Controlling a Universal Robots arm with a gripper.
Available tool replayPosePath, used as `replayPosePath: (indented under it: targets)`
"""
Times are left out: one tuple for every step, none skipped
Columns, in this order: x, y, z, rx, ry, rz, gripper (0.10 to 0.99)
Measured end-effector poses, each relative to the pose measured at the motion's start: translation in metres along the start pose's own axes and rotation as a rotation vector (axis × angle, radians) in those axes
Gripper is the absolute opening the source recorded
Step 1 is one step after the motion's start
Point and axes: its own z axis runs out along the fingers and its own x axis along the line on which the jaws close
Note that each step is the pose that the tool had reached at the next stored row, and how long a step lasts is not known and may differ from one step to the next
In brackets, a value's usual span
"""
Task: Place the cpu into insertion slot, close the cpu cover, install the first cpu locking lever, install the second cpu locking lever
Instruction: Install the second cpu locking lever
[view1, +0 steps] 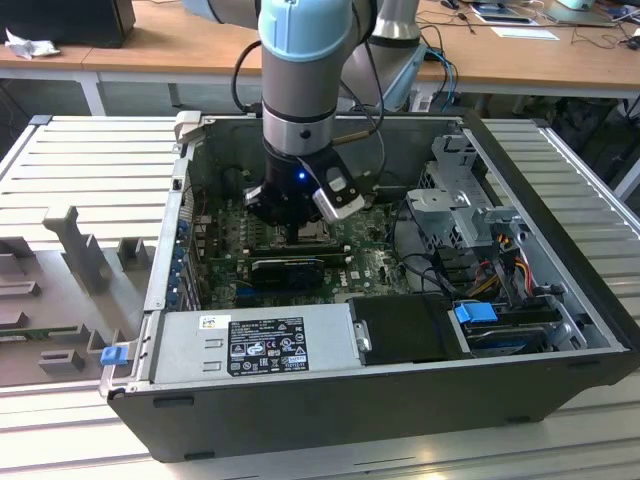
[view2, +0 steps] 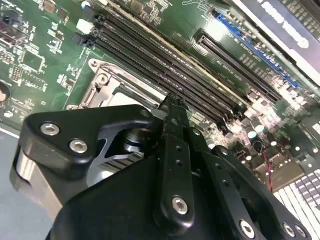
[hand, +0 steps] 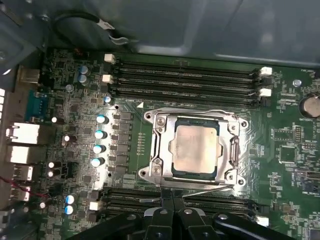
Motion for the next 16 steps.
replayPosePath:
  targets:
    - [0.0001,-0.0001,0.0015,-0.001,0.0,-0.002,0.106]
    - [0.0006,-0.0003,0.0031,-0.003,0.0002,-0.005,0.106]
    - [0.0015,-0.0004,0.0041,-0.005,0.0002,-0.007,0.106]
    - [0.0034,-0.0006,0.0044,-0.014,-0.0001,-0.009,0.106]
    - [0.0056,-0.0014,0.0047,-0.03,-0.0015,-0.011,0.106]
    - [0.0067,-0.0024,0.0047,-0.036,-0.0021,-0.011,0.106]
    - [0.0081,-0.0035,0.0048,-0.042,-0.0027,-0.011,0.106]
    - [0.0094,-0.0049,0.0048,-0.048,-0.0031,-0.012,0.106]
    - [0.0107,-0.0065,0.0049,-0.056,-0.0038,-0.012,0.106]
    - [0.0123,-0.0079,0.0055,-0.064,-0.0043,-0.014,0.106]
    - [0.0139,-0.0096,0.0068,-0.073,-0.0048,-0.017,0.106]
    - [0.0155,-0.0126,0.0079,-0.084,-0.0057,-0.017,0.106]
    - [0.0174,-0.0148,0.0085,-0.094,-0.0067,-0.017,0.106]
    - [0.0184,-0.0159,0.0088,-0.103,-0.0075,-0.017,0.106]
    - [0.0191,-0.0166,0.009,-0.109,-0.0081,-0.018,0.106]
    - [0.0196,-0.0172,0.0097,-0.117,-0.0088,-0.018,0.106]
